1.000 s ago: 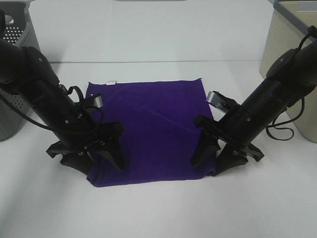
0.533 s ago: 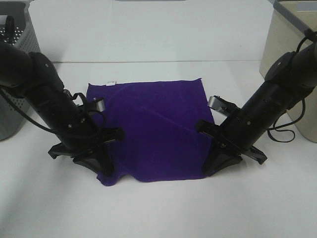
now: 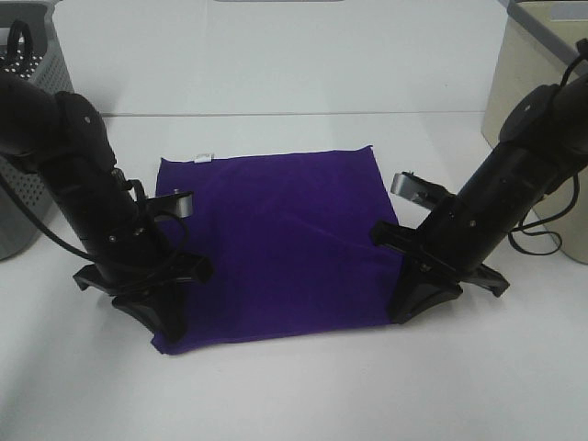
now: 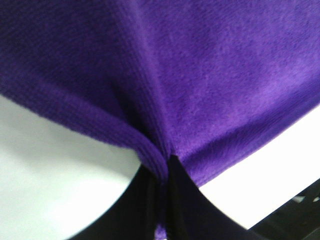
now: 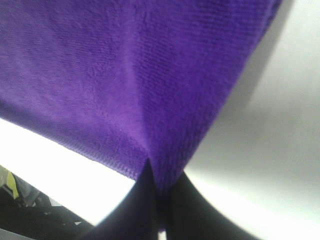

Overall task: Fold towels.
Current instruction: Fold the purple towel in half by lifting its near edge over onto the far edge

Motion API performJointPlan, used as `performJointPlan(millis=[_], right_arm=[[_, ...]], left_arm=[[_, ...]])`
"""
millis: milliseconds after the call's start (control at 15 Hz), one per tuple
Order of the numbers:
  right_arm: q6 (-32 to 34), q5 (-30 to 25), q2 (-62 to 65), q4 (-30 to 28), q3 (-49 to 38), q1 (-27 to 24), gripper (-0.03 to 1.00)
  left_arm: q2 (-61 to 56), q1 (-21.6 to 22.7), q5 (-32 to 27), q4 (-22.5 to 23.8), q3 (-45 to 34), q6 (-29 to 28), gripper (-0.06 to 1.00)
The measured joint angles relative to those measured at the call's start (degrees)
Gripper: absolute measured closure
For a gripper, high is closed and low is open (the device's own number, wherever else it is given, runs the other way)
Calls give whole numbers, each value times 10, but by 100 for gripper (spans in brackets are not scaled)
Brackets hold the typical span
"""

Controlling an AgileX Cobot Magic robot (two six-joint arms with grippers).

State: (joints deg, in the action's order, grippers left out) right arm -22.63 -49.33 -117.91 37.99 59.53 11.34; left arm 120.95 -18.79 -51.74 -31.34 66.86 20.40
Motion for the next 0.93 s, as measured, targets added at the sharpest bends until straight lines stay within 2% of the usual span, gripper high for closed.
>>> performJointPlan(millis=[133, 333, 533, 667, 933], right_arm=[[16, -13, 79, 2, -28, 1, 94], [32, -39, 153, 1, -38, 1, 94], [36, -37, 205, -6, -31, 1, 94], [36, -22, 192, -18, 10, 1, 94], [36, -10, 96, -27, 152, 1, 94]], left_arm=[[-36, -1, -15, 24, -5, -1, 94], [-106, -1, -53, 33, -7, -10, 94], [-158, 0, -51, 42, -5, -26, 94], [-153, 2, -36, 56, 23, -35, 94], [-85, 3, -10, 85, 140, -41, 94]])
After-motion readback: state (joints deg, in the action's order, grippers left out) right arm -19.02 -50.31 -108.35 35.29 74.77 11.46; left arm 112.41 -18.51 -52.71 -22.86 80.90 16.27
